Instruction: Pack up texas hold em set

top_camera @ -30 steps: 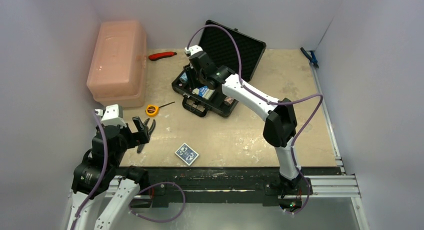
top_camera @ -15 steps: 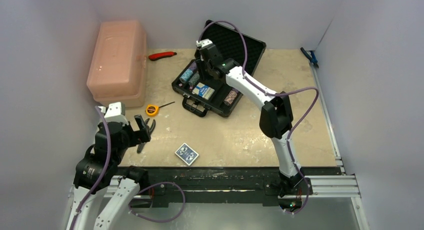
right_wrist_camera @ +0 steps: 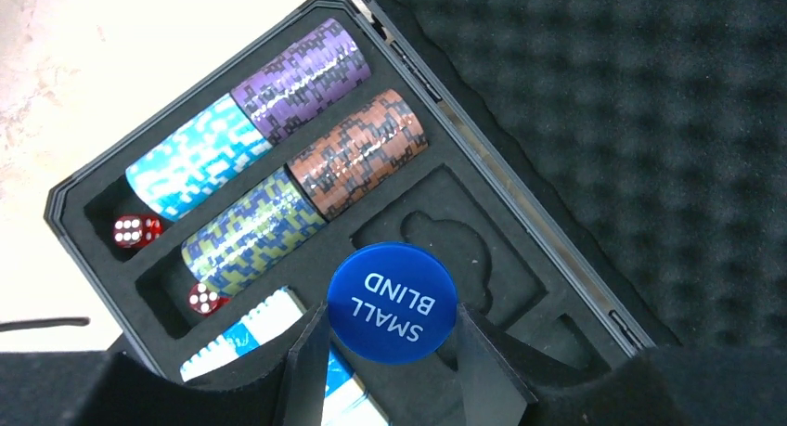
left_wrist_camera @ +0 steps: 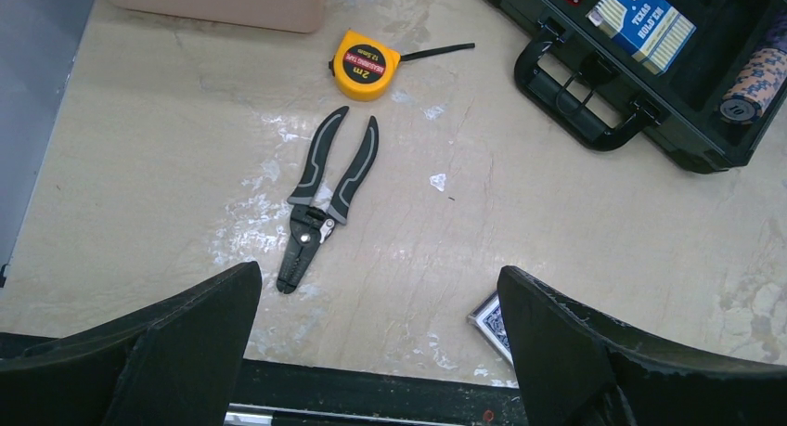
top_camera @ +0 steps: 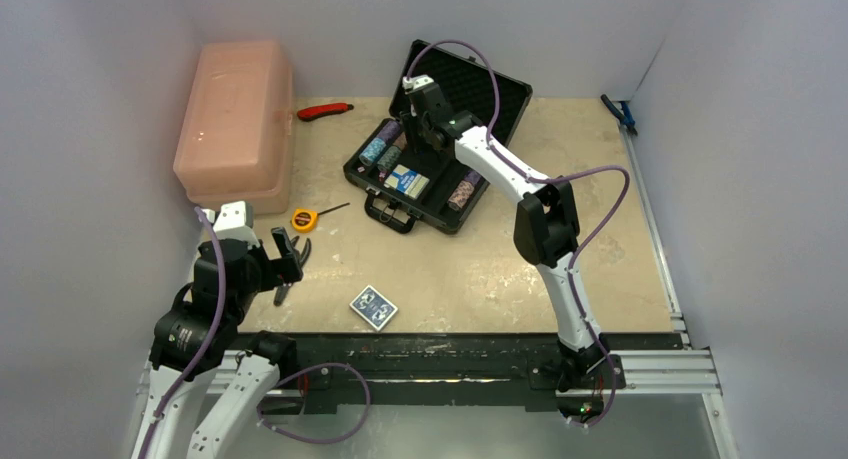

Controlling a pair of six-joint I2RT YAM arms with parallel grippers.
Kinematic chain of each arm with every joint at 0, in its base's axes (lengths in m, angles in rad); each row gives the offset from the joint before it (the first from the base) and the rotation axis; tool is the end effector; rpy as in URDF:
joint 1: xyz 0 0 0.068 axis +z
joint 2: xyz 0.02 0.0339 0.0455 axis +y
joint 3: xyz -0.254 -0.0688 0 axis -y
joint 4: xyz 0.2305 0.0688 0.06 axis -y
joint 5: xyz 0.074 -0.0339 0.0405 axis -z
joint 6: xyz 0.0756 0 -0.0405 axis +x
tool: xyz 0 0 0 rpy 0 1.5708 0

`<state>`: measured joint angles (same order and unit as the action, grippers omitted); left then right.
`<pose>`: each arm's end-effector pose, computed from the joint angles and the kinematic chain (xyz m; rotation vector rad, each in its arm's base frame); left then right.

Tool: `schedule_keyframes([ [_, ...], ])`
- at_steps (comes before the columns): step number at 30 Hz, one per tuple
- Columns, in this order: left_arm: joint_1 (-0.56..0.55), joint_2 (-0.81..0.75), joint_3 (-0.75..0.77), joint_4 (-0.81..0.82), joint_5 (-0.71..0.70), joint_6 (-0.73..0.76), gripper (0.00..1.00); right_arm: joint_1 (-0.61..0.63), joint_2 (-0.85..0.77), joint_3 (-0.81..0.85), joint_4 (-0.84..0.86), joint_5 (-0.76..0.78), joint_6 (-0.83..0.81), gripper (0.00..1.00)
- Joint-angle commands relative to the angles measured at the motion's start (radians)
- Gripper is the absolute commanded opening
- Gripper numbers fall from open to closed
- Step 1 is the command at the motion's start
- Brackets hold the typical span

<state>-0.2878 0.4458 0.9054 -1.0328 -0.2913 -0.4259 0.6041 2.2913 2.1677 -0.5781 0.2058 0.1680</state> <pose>0.0961 -0.0058 0.2996 -0.3141 2.0956 -0.1116 0.4505 0.2922 0.2400 -0.3829 2.2283 0.1786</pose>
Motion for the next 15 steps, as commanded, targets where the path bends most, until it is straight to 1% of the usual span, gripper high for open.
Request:
schedule_keyframes([
  [1,0.01,0.014,0.012,0.033,-0.002,0.017,1.0,-0.02,0.02,0.061,0.003,-0.02,-0.016,0.27],
  [15,0.013,0.029,0.013,0.033,-0.001,0.019,1.0,-0.06,0.104,0.127,-0.002,-0.029,-0.018,0.28],
])
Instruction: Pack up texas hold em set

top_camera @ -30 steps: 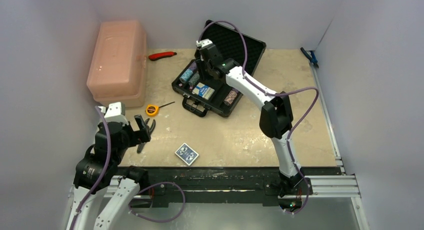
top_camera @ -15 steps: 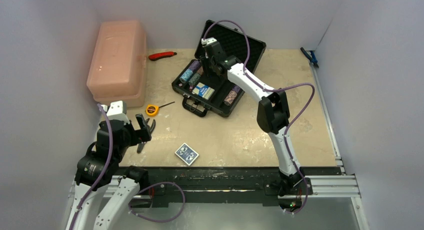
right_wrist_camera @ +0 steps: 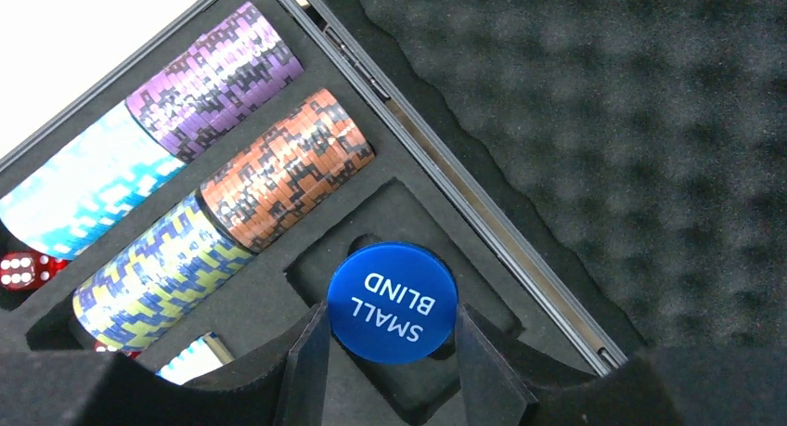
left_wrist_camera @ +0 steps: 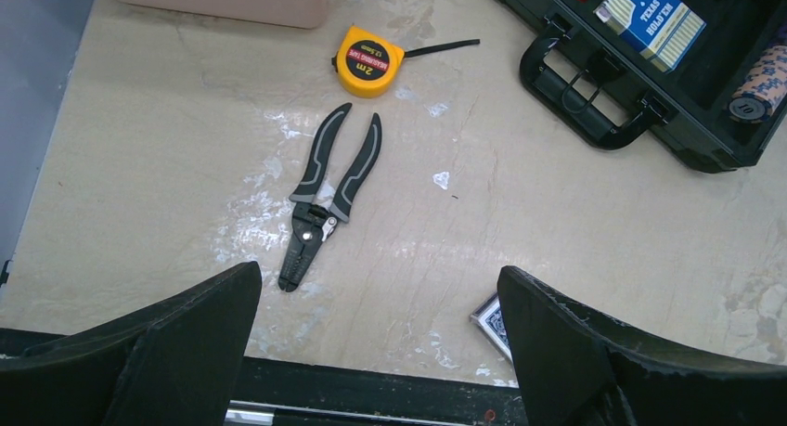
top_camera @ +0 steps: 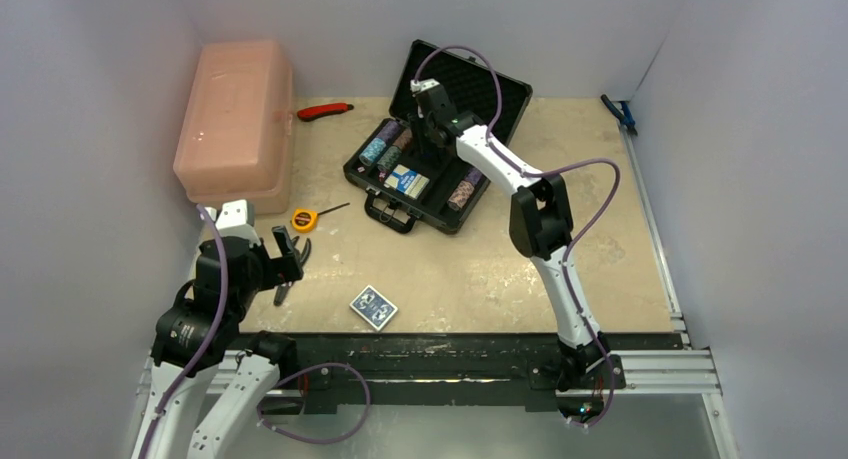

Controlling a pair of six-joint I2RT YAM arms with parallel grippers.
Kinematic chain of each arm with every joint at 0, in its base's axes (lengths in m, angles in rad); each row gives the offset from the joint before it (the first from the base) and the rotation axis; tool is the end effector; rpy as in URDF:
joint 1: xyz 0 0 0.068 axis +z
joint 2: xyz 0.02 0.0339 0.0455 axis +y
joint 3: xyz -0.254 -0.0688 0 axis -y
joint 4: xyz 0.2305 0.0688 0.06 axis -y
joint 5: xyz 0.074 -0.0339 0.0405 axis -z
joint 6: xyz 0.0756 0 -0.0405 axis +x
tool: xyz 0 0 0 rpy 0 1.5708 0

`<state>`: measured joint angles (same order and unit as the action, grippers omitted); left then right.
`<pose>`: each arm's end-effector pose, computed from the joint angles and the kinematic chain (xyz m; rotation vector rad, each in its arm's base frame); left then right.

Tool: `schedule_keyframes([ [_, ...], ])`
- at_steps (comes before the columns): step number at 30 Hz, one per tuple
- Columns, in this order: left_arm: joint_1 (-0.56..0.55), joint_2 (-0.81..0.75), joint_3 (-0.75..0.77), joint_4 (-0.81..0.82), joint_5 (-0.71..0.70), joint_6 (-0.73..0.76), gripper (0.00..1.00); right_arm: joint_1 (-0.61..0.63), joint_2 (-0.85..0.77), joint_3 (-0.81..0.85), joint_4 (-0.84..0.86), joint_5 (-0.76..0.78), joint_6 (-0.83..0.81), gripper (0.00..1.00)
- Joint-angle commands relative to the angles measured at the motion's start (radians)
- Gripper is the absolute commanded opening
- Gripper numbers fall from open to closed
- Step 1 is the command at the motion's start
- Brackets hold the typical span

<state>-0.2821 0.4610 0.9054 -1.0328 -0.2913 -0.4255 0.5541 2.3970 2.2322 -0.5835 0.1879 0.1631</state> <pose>0.0988 -0.0060 0.2985 -0.3188 2.1091 -0.1015 0.4774 0.2788 0.2061 -0.3549 2.2800 0.1495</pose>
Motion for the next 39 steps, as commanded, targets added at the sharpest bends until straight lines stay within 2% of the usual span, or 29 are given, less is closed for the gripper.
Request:
schedule_keyframes([
  [1,0.008,0.016,0.013,0.032,0.0,0.019,1.0,-0.012,0.001,0.064,0.005,-0.012,-0.013,0.28],
  [39,0.017,0.03,0.013,0.036,0.014,0.023,1.0,-0.018,0.041,-0.043,0.022,-0.003,-0.002,0.26],
])
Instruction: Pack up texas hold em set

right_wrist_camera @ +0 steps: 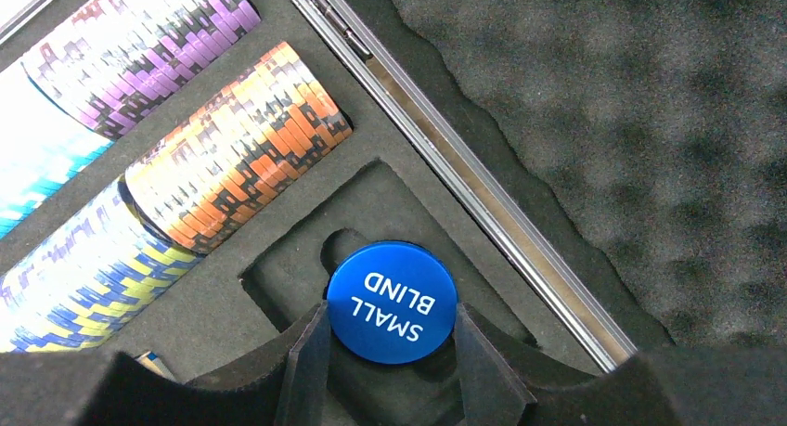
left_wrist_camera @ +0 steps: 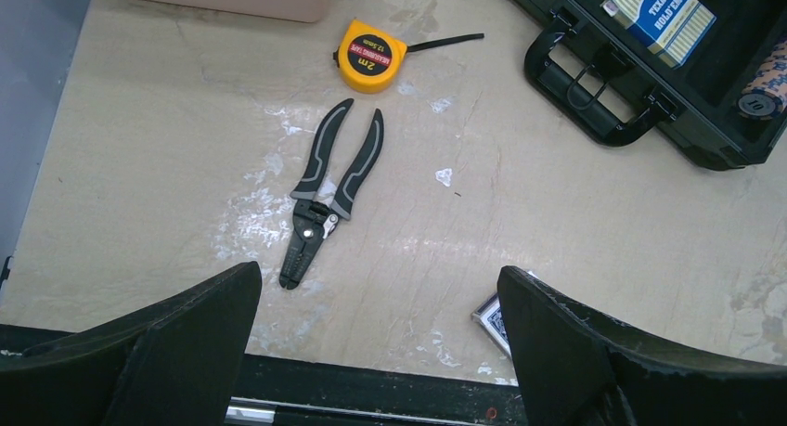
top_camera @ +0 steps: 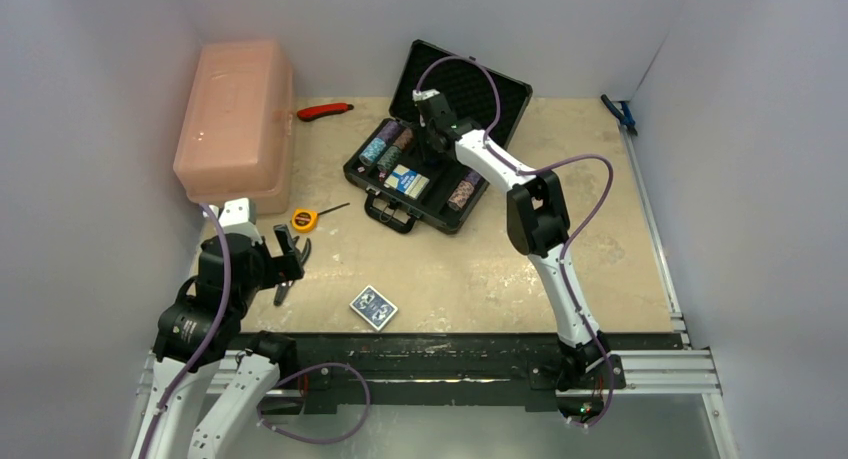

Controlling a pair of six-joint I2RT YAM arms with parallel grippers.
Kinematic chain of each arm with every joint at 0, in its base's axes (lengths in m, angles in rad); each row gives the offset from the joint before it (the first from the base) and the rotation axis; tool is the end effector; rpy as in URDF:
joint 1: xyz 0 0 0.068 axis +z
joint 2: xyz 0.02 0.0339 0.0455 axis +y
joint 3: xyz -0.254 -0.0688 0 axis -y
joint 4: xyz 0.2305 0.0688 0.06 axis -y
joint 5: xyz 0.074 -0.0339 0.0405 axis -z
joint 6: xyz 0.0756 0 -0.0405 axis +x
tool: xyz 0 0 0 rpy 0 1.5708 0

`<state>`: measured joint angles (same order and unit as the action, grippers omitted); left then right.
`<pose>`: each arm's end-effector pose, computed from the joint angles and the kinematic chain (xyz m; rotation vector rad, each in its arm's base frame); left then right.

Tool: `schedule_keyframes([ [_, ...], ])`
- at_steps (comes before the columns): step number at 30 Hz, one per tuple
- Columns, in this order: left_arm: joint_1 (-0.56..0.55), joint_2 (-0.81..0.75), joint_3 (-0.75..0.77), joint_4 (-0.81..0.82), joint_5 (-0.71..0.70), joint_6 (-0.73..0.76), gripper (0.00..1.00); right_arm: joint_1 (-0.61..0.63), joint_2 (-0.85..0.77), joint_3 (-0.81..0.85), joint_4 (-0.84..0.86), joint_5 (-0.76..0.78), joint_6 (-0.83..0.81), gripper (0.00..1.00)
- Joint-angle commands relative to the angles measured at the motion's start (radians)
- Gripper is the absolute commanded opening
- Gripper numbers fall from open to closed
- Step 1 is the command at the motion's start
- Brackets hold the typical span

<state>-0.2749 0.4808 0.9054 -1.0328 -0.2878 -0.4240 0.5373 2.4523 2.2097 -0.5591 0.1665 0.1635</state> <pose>0.1024 -0.0066 0.2969 -0.3218 2.1279 -0.0916 0.4854 0.2746 0.1712 -0.3605 2.3352 0.1430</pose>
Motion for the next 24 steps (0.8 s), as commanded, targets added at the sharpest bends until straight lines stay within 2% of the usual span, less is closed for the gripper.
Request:
schedule_keyframes([
  [1,0.009,0.01,0.014,0.037,0.011,0.021,1.0,-0.002,-0.017,-0.023,-0.008,0.027,-0.002,0.26],
  [11,0.014,0.014,0.013,0.039,0.019,0.024,1.0,0.001,-0.052,-0.071,-0.014,0.029,-0.002,0.28],
  [14,0.016,0.013,0.013,0.04,0.021,0.025,1.0,0.001,-0.052,-0.072,-0.029,0.013,-0.002,0.37],
  [22,0.017,0.013,0.014,0.04,0.024,0.026,1.0,0.008,-0.056,-0.074,-0.043,0.017,-0.003,0.68],
  [24,0.019,0.012,0.014,0.04,0.024,0.027,1.0,0.01,-0.06,-0.072,-0.045,0.021,-0.005,0.73],
])
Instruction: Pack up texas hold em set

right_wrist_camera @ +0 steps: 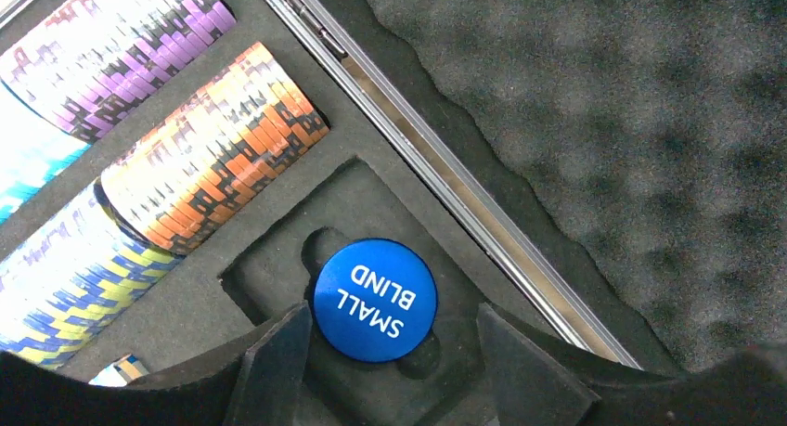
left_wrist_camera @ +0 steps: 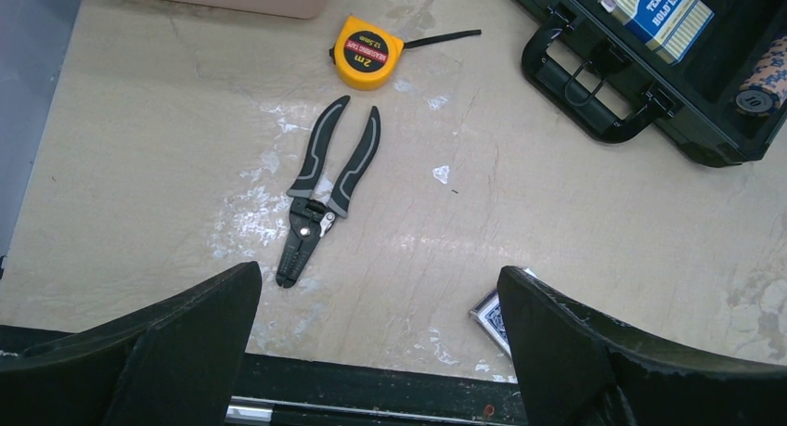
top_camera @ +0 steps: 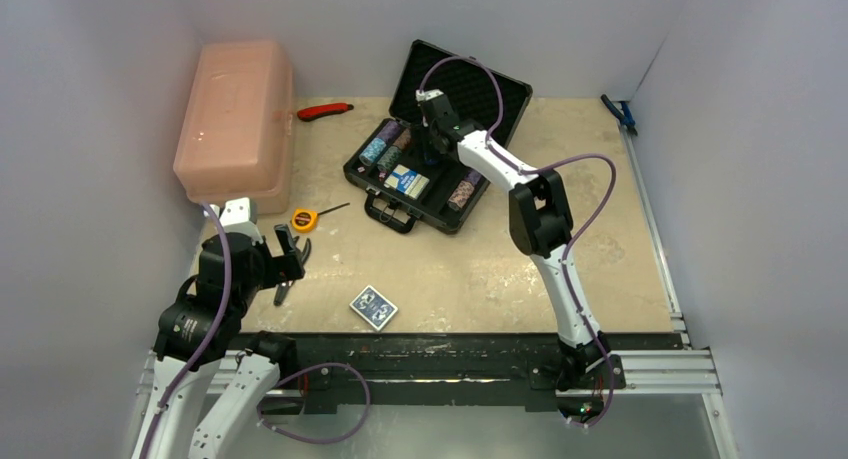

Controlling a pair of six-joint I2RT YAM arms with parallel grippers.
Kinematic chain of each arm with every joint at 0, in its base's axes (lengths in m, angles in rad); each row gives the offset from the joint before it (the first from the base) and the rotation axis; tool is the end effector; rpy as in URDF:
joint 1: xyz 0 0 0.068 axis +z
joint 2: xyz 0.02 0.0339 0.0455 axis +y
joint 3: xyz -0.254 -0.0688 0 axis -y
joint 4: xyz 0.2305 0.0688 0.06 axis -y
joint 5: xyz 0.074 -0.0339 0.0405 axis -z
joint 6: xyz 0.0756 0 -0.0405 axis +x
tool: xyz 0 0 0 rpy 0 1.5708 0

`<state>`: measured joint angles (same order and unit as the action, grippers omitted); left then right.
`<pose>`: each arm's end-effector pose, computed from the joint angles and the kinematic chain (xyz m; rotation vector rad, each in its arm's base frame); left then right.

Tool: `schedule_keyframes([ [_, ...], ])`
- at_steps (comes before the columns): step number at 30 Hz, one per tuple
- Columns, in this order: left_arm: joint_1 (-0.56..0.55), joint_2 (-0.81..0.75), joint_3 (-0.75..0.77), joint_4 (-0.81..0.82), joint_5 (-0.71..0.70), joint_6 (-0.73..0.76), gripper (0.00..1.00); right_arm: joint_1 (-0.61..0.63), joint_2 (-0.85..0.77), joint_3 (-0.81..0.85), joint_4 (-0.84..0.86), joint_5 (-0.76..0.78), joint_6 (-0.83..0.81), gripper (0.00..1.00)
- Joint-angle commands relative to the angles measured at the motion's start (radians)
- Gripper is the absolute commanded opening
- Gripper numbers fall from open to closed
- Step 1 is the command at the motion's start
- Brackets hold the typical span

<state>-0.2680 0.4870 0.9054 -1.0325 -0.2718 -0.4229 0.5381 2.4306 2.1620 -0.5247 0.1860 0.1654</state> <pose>0.1035 -0.0074 0.2962 -0.3192 2.1373 -0.1011 0.4834 0.2723 0.1702 -0.3469 2.3245 0.1258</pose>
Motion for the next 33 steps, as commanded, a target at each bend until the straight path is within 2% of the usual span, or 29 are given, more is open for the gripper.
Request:
schedule_keyframes([
  [1,0.012,0.005,0.014,0.04,0.008,0.025,1.0,0.01,-0.041,-0.024,-0.079,0.004,-0.007,0.74],
  [19,0.015,-0.003,0.016,0.038,-0.004,0.022,1.0,0.021,-0.143,-0.036,-0.066,-0.01,-0.031,0.76],
  [33,0.023,-0.012,0.026,0.026,-0.069,-0.001,1.0,0.03,-0.46,-0.33,-0.01,-0.051,-0.044,0.84],
])
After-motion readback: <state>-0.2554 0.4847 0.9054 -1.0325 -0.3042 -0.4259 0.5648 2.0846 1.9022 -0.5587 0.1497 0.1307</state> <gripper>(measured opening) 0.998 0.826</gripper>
